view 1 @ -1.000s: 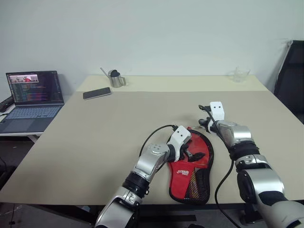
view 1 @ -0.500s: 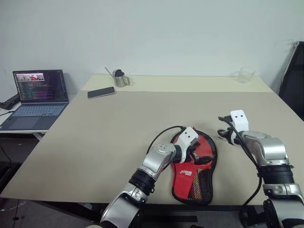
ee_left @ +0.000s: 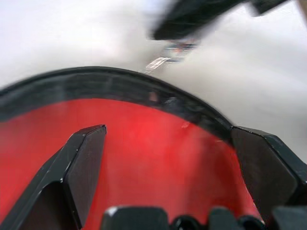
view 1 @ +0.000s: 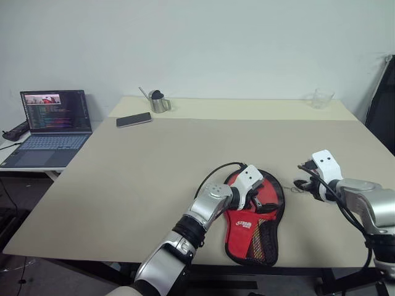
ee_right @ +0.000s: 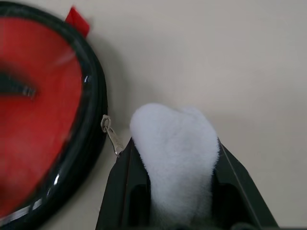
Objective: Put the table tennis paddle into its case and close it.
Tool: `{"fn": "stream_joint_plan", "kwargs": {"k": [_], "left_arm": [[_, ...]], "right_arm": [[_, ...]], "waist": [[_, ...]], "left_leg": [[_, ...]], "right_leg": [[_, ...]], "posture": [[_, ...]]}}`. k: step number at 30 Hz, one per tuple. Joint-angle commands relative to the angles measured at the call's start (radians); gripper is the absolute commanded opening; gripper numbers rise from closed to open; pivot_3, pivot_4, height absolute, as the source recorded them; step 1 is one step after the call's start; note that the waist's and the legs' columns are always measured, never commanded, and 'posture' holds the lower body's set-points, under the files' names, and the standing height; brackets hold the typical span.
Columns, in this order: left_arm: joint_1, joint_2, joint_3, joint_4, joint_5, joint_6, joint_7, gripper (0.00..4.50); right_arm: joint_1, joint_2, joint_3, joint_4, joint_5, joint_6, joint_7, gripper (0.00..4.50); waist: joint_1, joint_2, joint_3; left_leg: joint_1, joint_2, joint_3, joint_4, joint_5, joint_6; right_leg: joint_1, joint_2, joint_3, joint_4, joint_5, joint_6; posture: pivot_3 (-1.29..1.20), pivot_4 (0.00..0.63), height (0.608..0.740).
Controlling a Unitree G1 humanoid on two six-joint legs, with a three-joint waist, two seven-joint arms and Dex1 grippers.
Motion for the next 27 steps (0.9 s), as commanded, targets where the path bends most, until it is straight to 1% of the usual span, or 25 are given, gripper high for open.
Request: {"fn": "stream_joint_plan", "kwargs": {"k": [1,5,9,14,18,23,27], "left_arm": [[-0.025,0.052,0.0,0.085,0.046,-0.06,0.002,4.5],[-0.046,0.067,-0.006,0.115,0.047,-0.084,-0.044,4.5],[-0.031,0.068,-0.015,0.134,0.056,-0.107,-0.058,4.5],[-0.027,0.062,-0.019,0.152,0.065,-0.119,-0.058,4.5],[-0.036,0.057,-0.022,0.171,0.074,-0.126,-0.054,4.5],[-0.048,0.051,-0.024,0.202,0.083,-0.129,-0.044,4.5],[-0.048,0.038,-0.029,0.212,0.092,-0.135,-0.04,4.5]], "right_arm": [[0.025,-0.052,-0.049,-0.059,0.015,0.011,0.016,0.83],[0.041,-0.068,-0.045,-0.067,0.02,0.009,0.015,0.83],[0.07,-0.094,-0.051,-0.122,0.058,0.023,0.062,0.83],[0.14,-0.149,-0.088,-0.181,0.097,0.031,0.107,0.83],[0.214,-0.202,-0.124,-0.22,0.137,-0.003,0.179,0.83],[0.313,-0.28,-0.128,-0.255,0.144,-0.07,0.243,0.83],[0.358,-0.297,-0.129,-0.293,0.156,-0.103,0.265,0.83]], "waist": [[0.0,0.0,0.0],[0.001,0.0,0.0],[0.002,0.0,0.0],[0.004,0.0,0.0],[0.008,0.0,0.0],[0.008,0.0,0.0],[0.011,-0.001,0.0]], "left_leg": [[0.0,0.0,0.0,0.0,0.0,0.0],[0.0,0.0,0.0,0.0,0.0,0.0],[0.0,0.0,-0.001,0.0,0.0,0.0],[0.0,-0.001,-0.001,0.0,0.0,0.0],[0.0,-0.002,-0.002,0.0,-0.001,0.001],[0.002,-0.002,-0.002,0.0,-0.002,0.004],[0.003,-0.004,-0.006,0.001,-0.002,0.004]], "right_leg": [[0.0,0.0,0.0,0.0,0.0,0.0],[0.0,0.0,0.0,0.0,0.0,0.0],[0.0,0.0,-0.001,0.0,-0.001,0.001],[0.001,-0.001,-0.001,0.0,-0.001,0.002],[0.001,-0.001,-0.002,-0.001,-0.002,0.003],[0.005,-0.002,-0.002,-0.002,-0.003,0.004],[0.009,-0.002,-0.006,-0.003,-0.004,0.007]], "posture": [[0.0,0.15,0.74],[0.0,0.15,0.74],[0.0,0.15,0.74],[0.0,0.15,0.74],[0.0,0.15,0.74],[0.0,0.15,0.74],[0.0,0.15,0.74]]}}
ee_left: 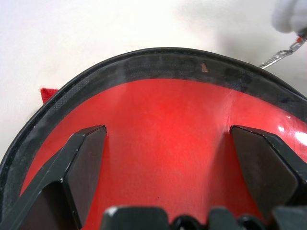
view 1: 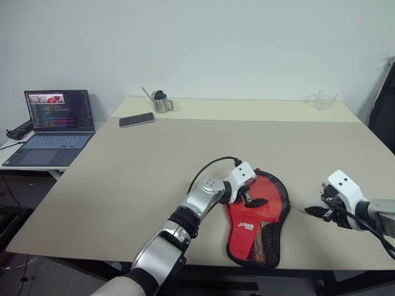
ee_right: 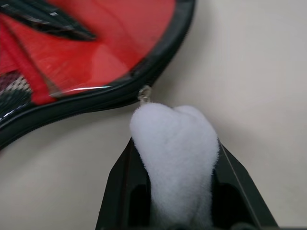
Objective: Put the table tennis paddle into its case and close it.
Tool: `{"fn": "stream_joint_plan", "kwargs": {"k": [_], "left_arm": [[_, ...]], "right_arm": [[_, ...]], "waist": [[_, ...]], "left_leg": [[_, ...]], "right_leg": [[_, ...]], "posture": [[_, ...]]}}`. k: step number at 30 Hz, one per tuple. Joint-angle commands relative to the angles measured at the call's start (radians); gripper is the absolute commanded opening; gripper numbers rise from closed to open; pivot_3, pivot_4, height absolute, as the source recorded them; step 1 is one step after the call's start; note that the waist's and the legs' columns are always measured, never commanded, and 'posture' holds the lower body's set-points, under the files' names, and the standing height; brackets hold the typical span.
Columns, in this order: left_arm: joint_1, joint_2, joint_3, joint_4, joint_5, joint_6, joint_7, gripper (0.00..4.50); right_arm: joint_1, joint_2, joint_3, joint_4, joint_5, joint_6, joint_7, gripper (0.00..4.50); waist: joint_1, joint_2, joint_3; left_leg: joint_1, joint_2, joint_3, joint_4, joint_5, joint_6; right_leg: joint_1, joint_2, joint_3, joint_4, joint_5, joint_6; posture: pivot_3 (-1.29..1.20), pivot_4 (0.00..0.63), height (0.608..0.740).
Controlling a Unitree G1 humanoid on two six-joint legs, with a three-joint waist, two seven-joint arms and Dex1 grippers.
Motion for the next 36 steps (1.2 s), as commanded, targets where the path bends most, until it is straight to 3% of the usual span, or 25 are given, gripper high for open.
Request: {"fn": "stream_joint_plan", "kwargs": {"k": [1,19,36], "left_arm": [[0.018,0.003,-0.031,0.054,0.053,0.013,0.012,4.5],[0.008,-0.012,-0.033,0.081,0.073,0.012,0.025,4.5],[0.044,0.031,-0.04,0.011,0.079,0.061,0.006,4.5]], "right_arm": [[0.03,-0.035,-0.045,-0.057,0.019,-0.01,0.027,0.83],[0.2,-0.112,0.0,-0.246,0.115,-0.119,0.184,0.78],[0.2,-0.085,0.128,-0.253,0.151,-0.206,0.247,0.7]], "waist": [[0.001,0.0,0.0],[0.017,-0.001,0.0],[0.016,-0.002,0.0]], "left_leg": [[0.0,0.0,0.0,0.0,0.0,0.0],[0.0,-0.006,-0.003,0.0,0.0,0.0],[0.0,-0.006,-0.004,0.0,-0.001,0.0]], "right_leg": [[0.0,0.0,0.0,0.0,0.0,0.0],[0.002,-0.005,-0.001,0.0,-0.003,0.005],[0.003,-0.008,-0.002,-0.004,-0.004,0.006]], "posture": [[0.0,0.15,0.74],[0.0,0.15,0.74],[0.0,0.15,0.74]]}}
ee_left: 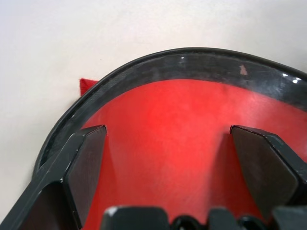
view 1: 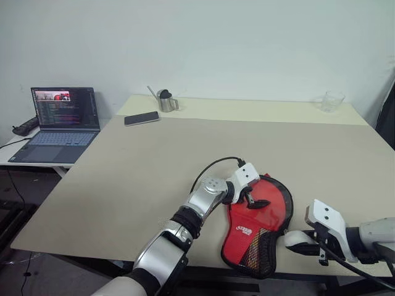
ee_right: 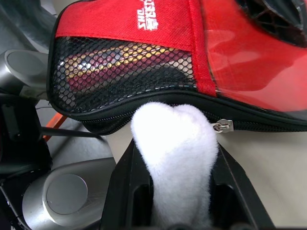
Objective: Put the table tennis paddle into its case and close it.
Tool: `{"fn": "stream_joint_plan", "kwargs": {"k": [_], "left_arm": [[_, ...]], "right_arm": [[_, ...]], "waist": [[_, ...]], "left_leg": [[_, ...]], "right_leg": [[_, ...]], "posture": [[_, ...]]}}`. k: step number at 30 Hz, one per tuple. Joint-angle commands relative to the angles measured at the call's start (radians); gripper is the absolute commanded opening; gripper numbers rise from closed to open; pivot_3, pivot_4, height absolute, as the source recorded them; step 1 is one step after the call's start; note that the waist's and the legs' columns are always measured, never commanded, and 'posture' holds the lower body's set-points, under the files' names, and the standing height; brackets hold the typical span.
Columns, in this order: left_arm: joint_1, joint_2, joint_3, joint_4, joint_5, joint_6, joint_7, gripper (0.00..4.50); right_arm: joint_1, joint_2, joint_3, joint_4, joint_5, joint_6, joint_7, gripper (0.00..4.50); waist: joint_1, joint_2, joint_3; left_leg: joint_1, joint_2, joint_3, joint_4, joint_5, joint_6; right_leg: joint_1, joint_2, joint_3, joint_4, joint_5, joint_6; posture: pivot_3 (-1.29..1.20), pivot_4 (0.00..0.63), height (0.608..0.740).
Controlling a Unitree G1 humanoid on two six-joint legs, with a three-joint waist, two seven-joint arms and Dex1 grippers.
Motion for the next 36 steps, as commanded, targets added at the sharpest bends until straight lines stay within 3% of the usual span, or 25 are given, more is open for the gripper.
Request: {"fn": "stream_joint_plan", "kwargs": {"k": [1,11,22,28,31,36], "left_arm": [[0.039,0.031,-0.034,0.032,0.057,0.053,0.008,4.5],[0.035,0.024,-0.013,0.004,0.031,0.062,0.0,4.5],[-0.006,0.034,0.038,0.001,0.004,0.074,-0.004,4.5],[-0.026,0.058,0.089,-0.11,-0.068,0.097,-0.082,4.5],[-0.036,0.126,0.127,-0.267,-0.153,0.149,-0.2,4.5],[-0.015,0.34,0.157,-0.513,-0.242,0.214,-0.394,4.5]], "right_arm": [[0.019,-0.014,0.043,-0.047,0.047,-0.02,0.078,0.7],[0.002,-0.026,0.038,0.008,0.01,-0.063,0.059,0.7],[-0.071,-0.041,0.016,0.156,-0.03,-0.107,0.074,4.45],[-0.124,-0.041,-0.074,0.251,-0.025,-0.129,0.085,4.45],[-0.258,0.04,-0.142,0.331,0.009,-0.083,-0.025,4.45],[-0.474,0.235,-0.085,0.448,-0.066,0.081,-0.314,4.45]], "waist": [[0.0,0.0,0.0],[0.0,0.0,0.0],[-0.011,0.0,0.0],[-0.024,0.0,0.001],[-0.037,-0.001,0.004],[-0.049,-0.001,0.004]], "left_leg": [[0.0,0.0,0.0,0.0,0.0,0.0],[0.0,0.0,-0.001,0.0,0.0,0.0],[0.001,0.0,0.0,0.001,0.0,0.0],[0.0,-0.001,-0.001,0.001,0.0,0.0],[0.0,-0.001,0.002,0.001,0.0,0.0],[0.0,0.0,0.003,0.0,0.001,-0.001]], "right_leg": [[0.0,0.0,0.0,0.0,0.0,0.0],[0.001,0.0,-0.001,-0.002,0.0,0.0],[0.001,0.0,0.0,-0.001,0.0,0.0],[0.001,-0.001,0.0,-0.001,0.0,0.0],[-0.001,-0.001,0.003,0.002,0.001,0.0],[-0.005,-0.001,0.005,0.007,0.0,-0.002]], "posture": [[0.0,0.15,0.74],[0.0,0.15,0.74],[0.0,0.15,0.74],[0.0,0.15,0.74],[0.0,0.15,0.74],[0.0,0.15,0.74]]}}
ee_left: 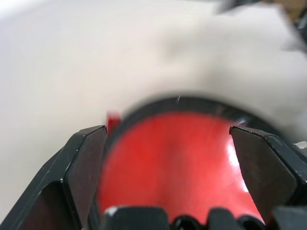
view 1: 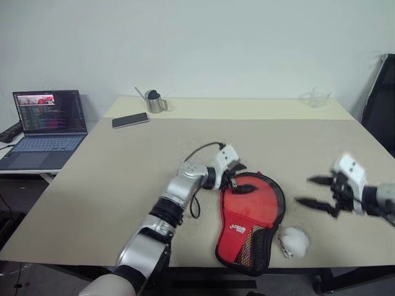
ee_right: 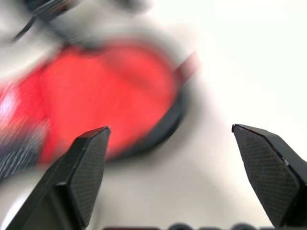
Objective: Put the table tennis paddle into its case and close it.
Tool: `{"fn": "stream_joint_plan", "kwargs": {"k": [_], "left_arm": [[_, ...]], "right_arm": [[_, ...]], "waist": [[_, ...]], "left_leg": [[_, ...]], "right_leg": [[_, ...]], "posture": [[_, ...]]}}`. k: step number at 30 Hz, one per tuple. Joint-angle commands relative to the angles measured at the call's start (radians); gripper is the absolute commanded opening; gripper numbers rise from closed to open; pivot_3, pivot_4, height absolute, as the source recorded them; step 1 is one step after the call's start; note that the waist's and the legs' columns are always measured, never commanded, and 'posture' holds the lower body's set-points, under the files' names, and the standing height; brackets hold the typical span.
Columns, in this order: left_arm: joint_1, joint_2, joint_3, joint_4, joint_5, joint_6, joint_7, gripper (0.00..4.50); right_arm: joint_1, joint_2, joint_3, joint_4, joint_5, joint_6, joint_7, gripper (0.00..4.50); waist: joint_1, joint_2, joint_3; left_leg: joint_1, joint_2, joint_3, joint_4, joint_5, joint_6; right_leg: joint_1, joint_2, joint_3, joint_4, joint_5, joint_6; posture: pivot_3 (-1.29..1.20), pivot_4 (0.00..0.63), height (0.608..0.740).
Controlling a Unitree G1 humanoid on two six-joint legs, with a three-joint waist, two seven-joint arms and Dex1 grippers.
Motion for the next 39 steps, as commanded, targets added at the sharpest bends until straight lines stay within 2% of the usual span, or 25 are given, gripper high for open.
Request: {"fn": "stream_joint_plan", "kwargs": {"k": [1,5,8,16,19,30,39], "left_arm": [[0.01,0.12,0.038,-0.159,-0.071,0.03,-0.126,4.5],[0.069,0.277,0.027,-0.241,-0.062,0.018,-0.2,4.5],[0.118,0.345,0.036,-0.29,-0.081,0.021,-0.231,4.5],[0.17,0.38,0.053,-0.351,-0.097,0.074,-0.184,4.5],[0.175,0.378,0.046,-0.356,-0.081,0.07,-0.151,4.5],[0.178,0.4,0.057,-0.344,-0.082,0.082,-0.103,4.5],[0.189,0.405,0.055,-0.336,-0.085,0.084,-0.075,4.5]], "right_arm": [[-0.071,0.079,0.029,0.057,-0.054,0.103,-0.168,4.45],[-0.12,0.19,0.028,0.09,-0.069,0.234,-0.3,4.45],[-0.127,0.24,0.027,0.077,-0.057,0.287,-0.334,4.45],[-0.124,0.271,0.056,0.089,-0.056,0.302,-0.329,4.45],[-0.133,0.279,0.083,0.115,-0.072,0.291,-0.335,3.88],[-0.172,0.339,0.132,0.196,-0.085,0.278,-0.342,0.03],[-0.197,0.328,0.163,0.219,-0.118,0.23,-0.303,0.03]], "waist": [[-0.001,0.001,0.0],[-0.001,0.002,-0.001],[0.003,0.002,-0.001],[0.002,0.002,-0.001],[-0.003,0.002,-0.001],[-0.005,0.002,-0.001],[-0.009,0.002,-0.001]], "left_leg": [[0.0,0.0,0.0,0.0,0.0,0.0],[-0.003,-0.002,0.001,0.0,0.0,0.0],[-0.006,-0.003,0.001,0.0,0.0,0.0],[-0.009,-0.003,0.001,0.001,0.0,0.001],[-0.009,-0.003,0.001,0.001,0.0,0.001],[-0.006,-0.003,0.003,0.001,0.0,0.001],[-0.003,-0.002,0.004,0.001,0.0,0.001]], "right_leg": [[0.0,0.0,0.0,0.0,0.0,0.0],[-0.004,-0.001,0.002,0.0,0.0,0.0],[-0.008,-0.002,0.003,0.001,0.0,-0.001],[-0.01,-0.002,0.002,0.001,0.0,-0.001],[-0.01,-0.001,0.002,0.001,0.0,-0.001],[-0.008,-0.001,0.004,0.003,0.0,-0.001],[-0.007,0.0,0.005,0.004,0.0,-0.001]], "posture": [[0.0,0.15,0.74],[0.0,0.15,0.74],[0.0,0.15,0.74],[0.0,0.15,0.74],[0.0,0.15,0.74],[0.0,0.15,0.74],[0.0,0.15,0.74]]}}
